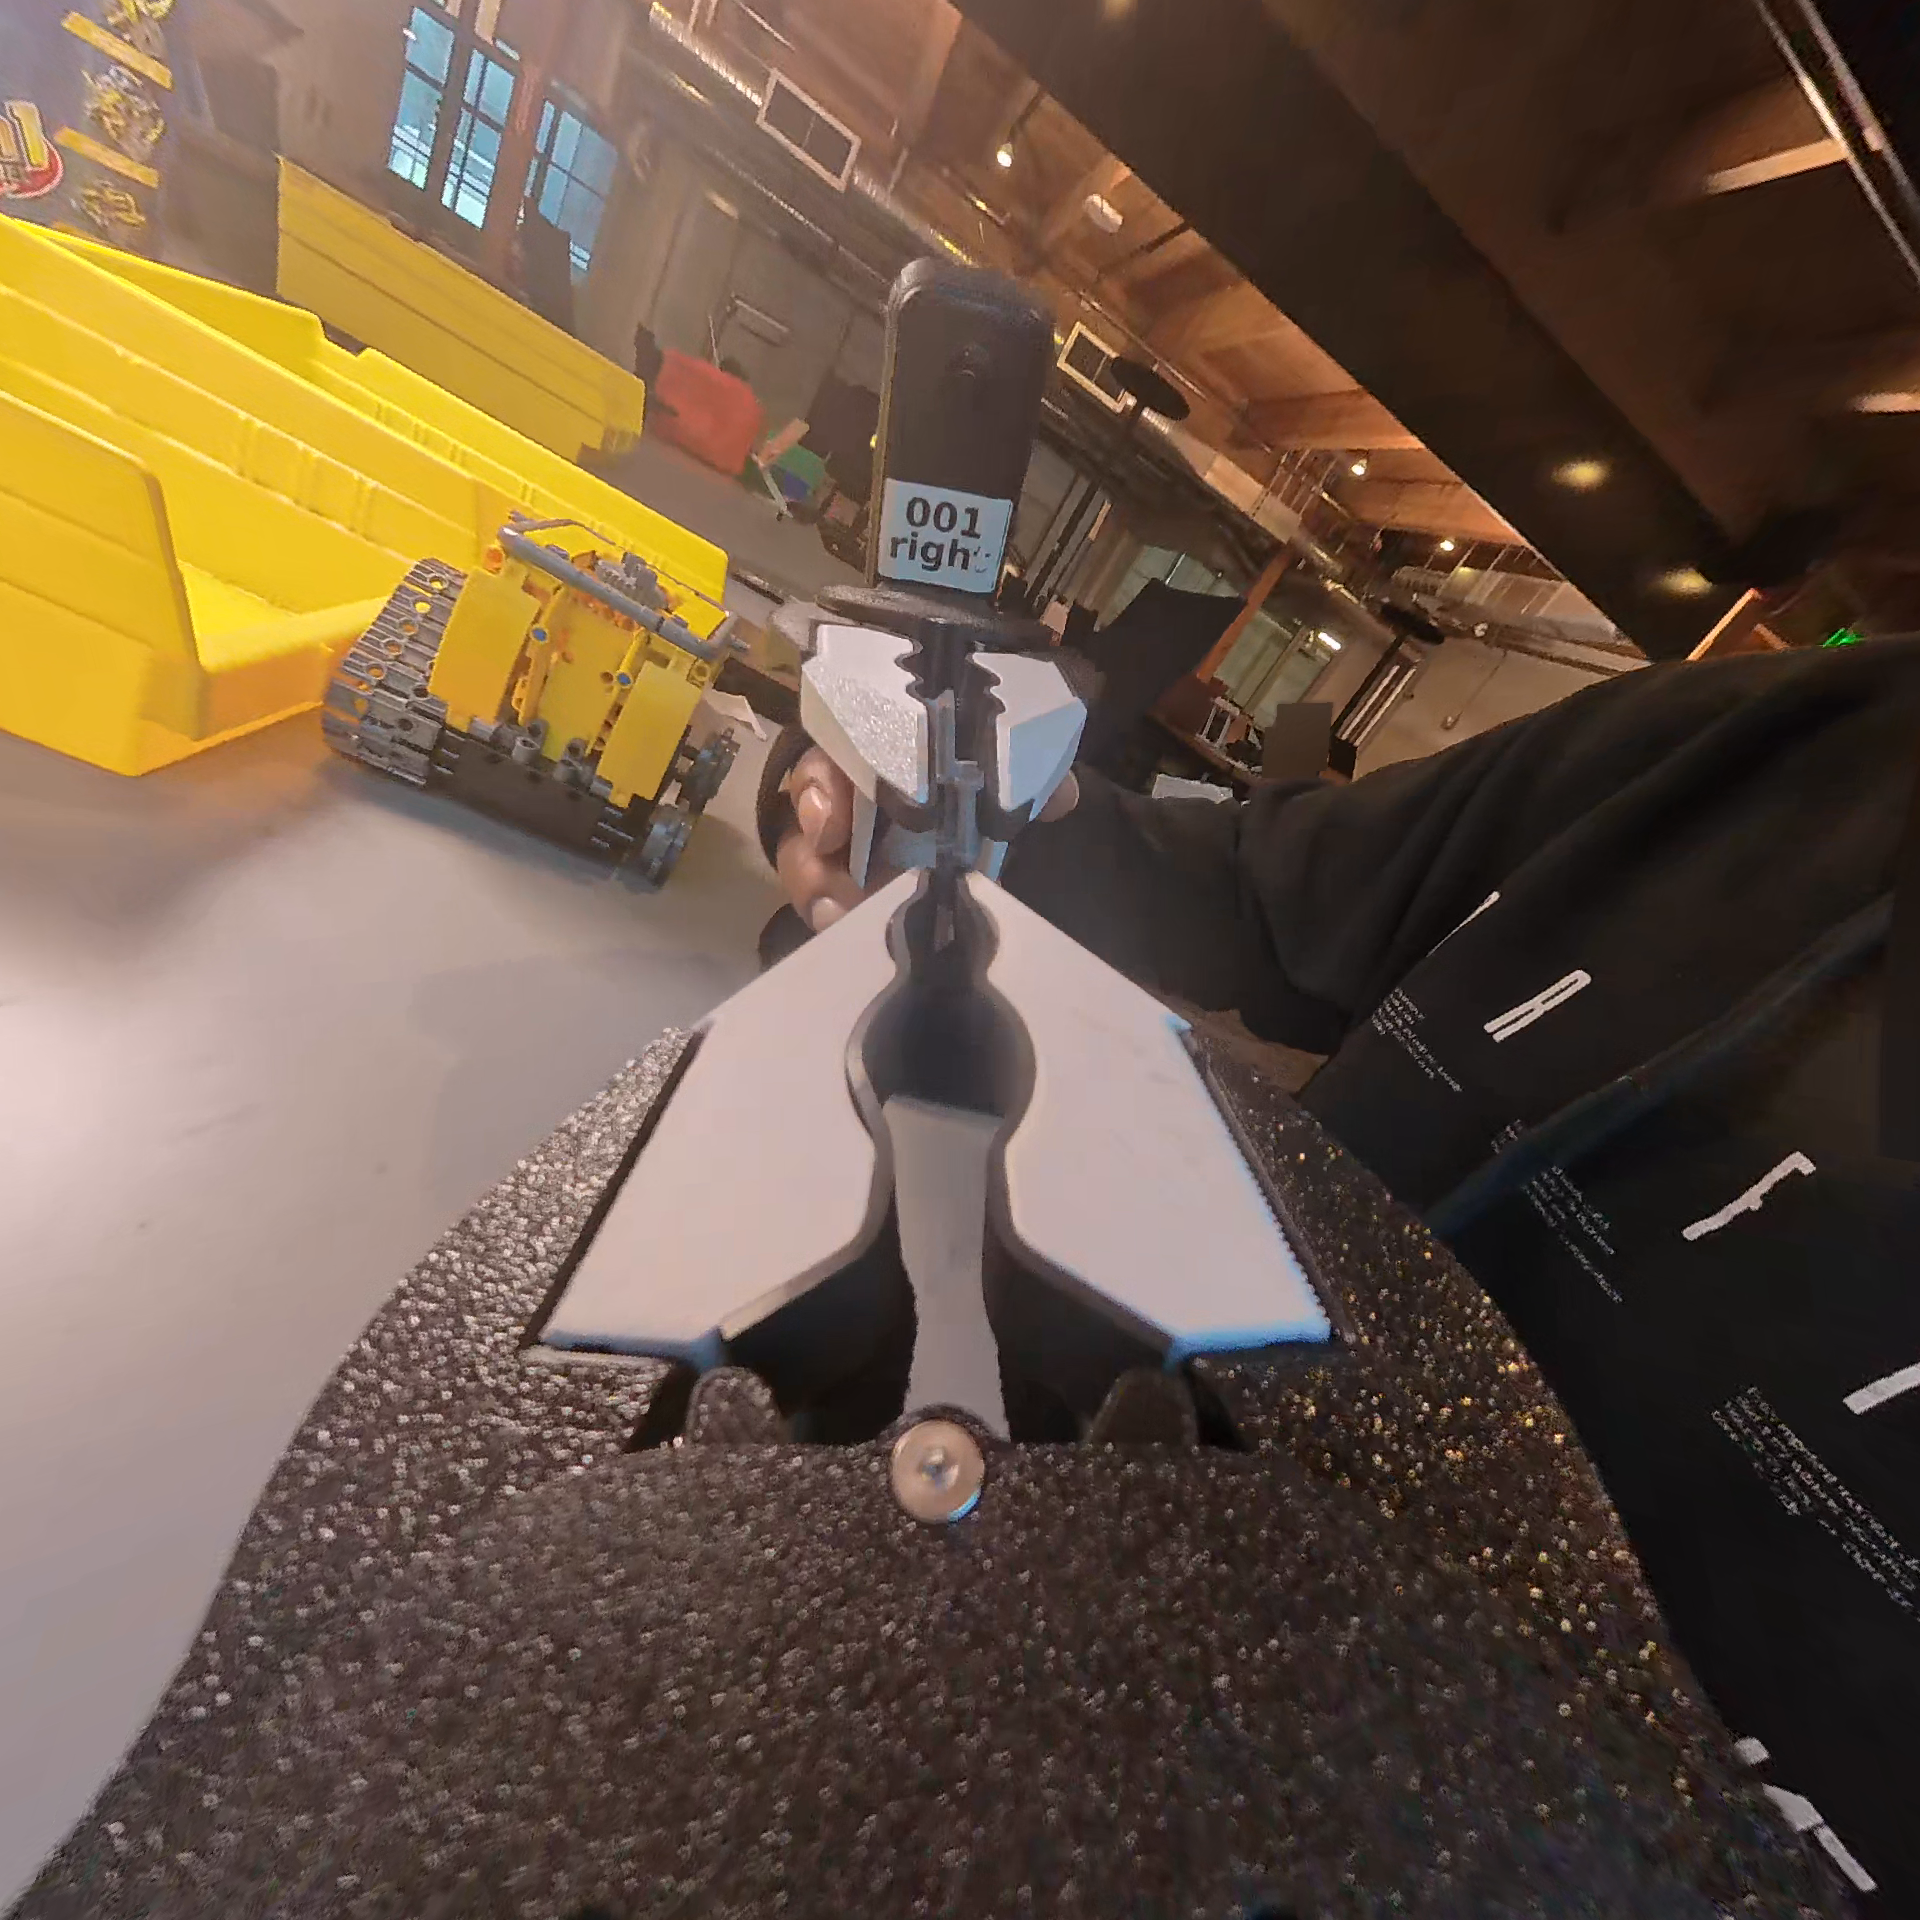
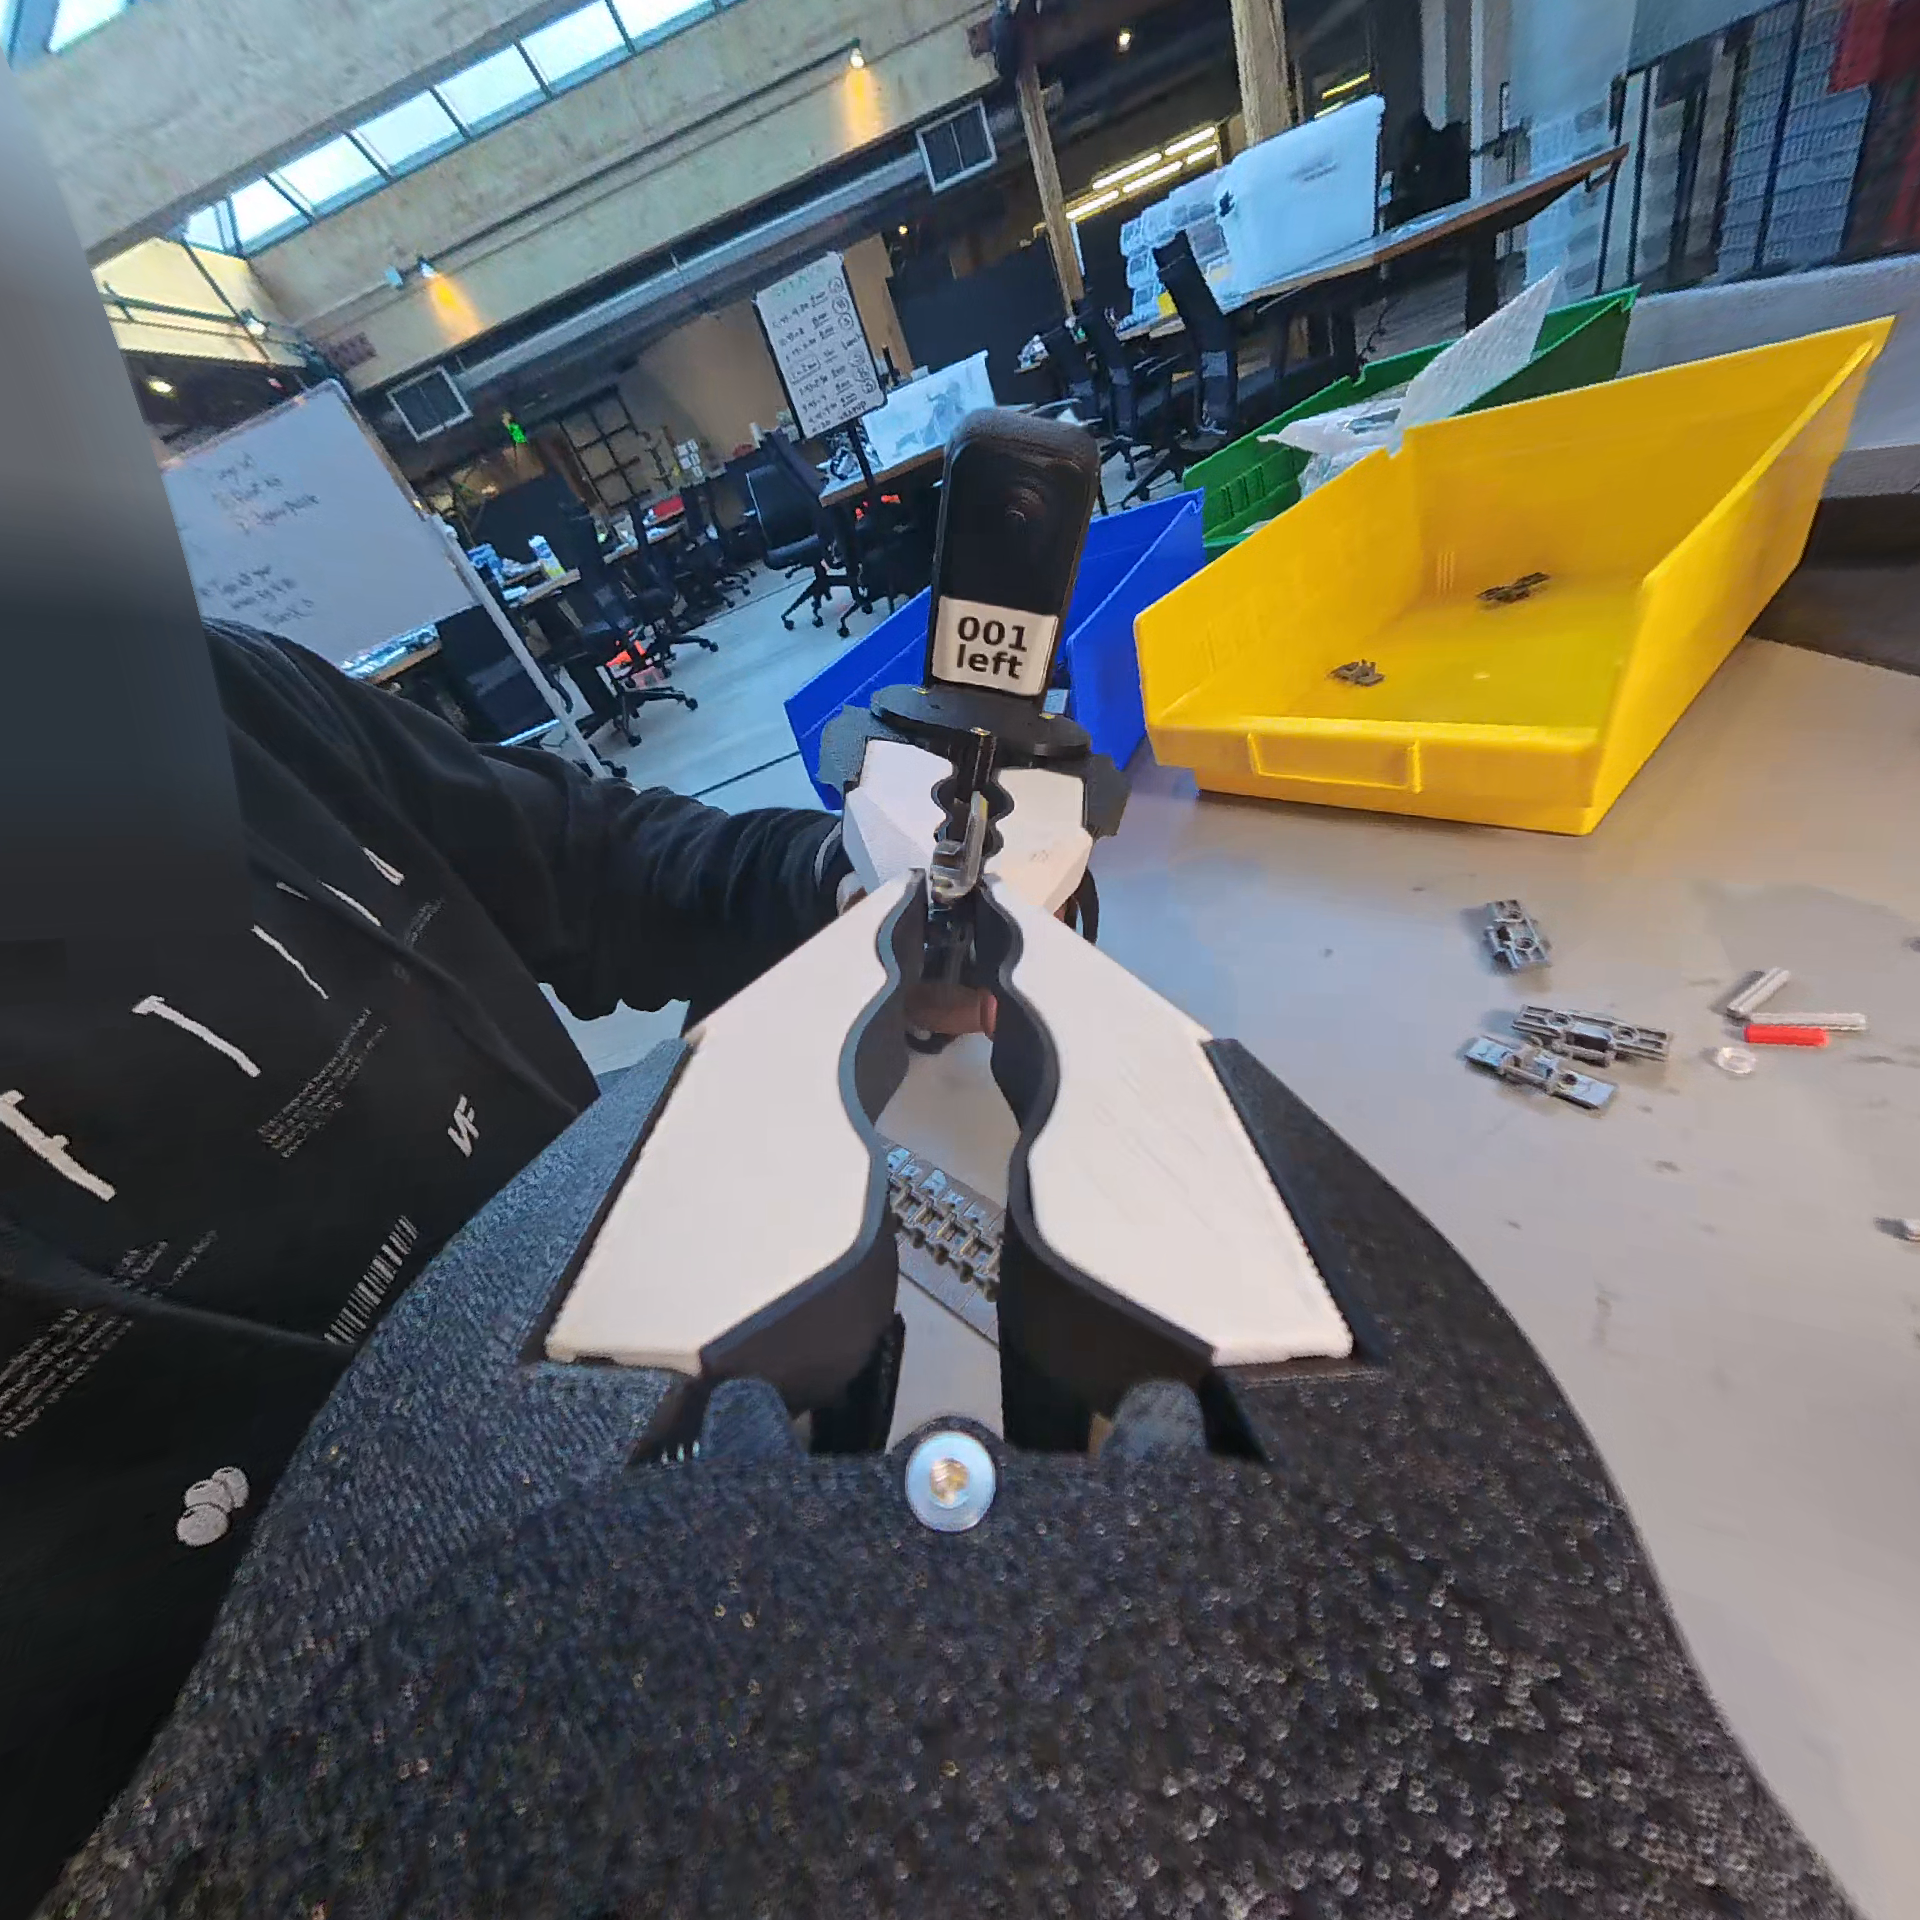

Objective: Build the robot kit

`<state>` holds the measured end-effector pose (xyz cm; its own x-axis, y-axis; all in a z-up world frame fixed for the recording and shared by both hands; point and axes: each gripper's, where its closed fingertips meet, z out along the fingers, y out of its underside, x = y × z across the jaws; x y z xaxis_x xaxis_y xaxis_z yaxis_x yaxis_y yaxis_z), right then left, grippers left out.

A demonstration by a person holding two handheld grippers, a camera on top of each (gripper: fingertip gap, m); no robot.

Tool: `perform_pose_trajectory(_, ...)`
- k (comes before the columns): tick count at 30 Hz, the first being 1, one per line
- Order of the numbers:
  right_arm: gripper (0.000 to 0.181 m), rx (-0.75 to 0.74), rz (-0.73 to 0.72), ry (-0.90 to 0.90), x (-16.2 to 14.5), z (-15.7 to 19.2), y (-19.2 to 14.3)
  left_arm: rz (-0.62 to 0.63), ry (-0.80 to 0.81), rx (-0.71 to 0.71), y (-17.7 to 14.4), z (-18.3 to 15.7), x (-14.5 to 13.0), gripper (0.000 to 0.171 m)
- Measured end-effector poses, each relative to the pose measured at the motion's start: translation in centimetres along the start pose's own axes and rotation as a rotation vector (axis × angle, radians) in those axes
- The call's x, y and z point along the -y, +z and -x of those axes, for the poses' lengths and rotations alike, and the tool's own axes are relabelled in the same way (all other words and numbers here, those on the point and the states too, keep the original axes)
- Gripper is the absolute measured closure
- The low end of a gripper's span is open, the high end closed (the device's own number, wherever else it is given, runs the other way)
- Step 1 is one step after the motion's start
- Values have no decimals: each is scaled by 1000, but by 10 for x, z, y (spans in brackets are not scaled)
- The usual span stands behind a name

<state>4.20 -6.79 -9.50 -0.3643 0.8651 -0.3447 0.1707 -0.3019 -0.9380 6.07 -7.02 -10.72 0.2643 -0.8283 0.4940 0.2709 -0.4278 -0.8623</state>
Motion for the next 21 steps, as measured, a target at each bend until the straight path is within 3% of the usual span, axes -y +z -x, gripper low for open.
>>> perform_pose_trajectory(21, 174, -51, 52, -10, 14, 1, 2, -73, 1, 16, -3, -7, 13, 171)
